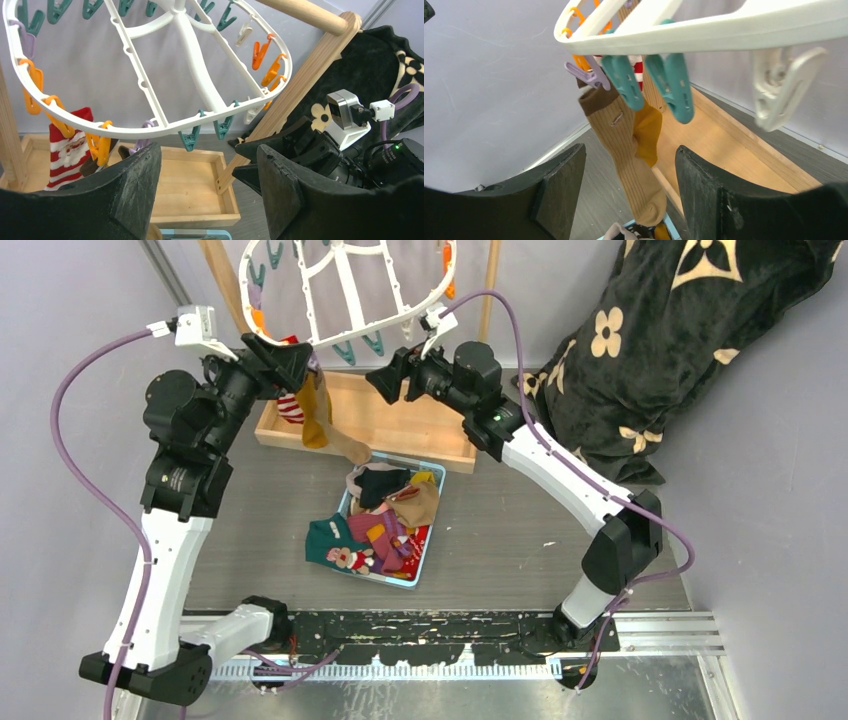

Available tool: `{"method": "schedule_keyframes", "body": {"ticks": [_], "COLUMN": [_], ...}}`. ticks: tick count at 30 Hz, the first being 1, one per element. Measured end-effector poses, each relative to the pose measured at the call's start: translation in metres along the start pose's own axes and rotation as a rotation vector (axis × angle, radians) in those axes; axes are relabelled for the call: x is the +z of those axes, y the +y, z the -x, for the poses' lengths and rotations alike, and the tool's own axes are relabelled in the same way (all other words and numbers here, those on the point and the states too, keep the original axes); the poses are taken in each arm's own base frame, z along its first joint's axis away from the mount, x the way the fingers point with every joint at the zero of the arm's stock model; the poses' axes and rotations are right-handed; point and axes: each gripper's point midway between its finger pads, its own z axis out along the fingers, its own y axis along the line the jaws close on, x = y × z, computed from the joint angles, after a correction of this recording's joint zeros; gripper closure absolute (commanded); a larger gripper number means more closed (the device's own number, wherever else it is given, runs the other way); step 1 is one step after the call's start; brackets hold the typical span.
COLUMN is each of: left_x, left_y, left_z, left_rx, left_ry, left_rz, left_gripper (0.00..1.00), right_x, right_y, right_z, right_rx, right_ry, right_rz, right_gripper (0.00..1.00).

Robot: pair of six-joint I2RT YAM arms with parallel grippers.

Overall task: Clip the socks to the hanger
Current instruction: Clamp the sock onto the hanger.

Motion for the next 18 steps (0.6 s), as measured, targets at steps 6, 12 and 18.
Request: {"method": "schedule_keyframes", "body": {"ticks": [6, 12, 18], "left_x": [0.004, 0.003, -0.001], "left_y": [0.004, 0.007, 0.010], "left_z": [-0.008, -0.013, -0.035], "left_rx": [0.000, 0.016, 0.014], "left_ry": [0.025, 0.048, 0.121], "left_rz": [0.012, 0.020, 0.016], "left_gripper": [0.37, 0.49, 0.53], "right_x": [0.009, 0.029, 0.053], "right_y": [-0.006, -0.009, -0.014], "right_z": [-0.007, -0.021, -0.054], "right_rx": [-0.010, 0.010, 0.040], "right_ry": [-0.017, -0.042, -0.014], "right_rz": [0.000, 0.027, 0.043], "right_gripper": [0.32, 0.34, 0.33]}}
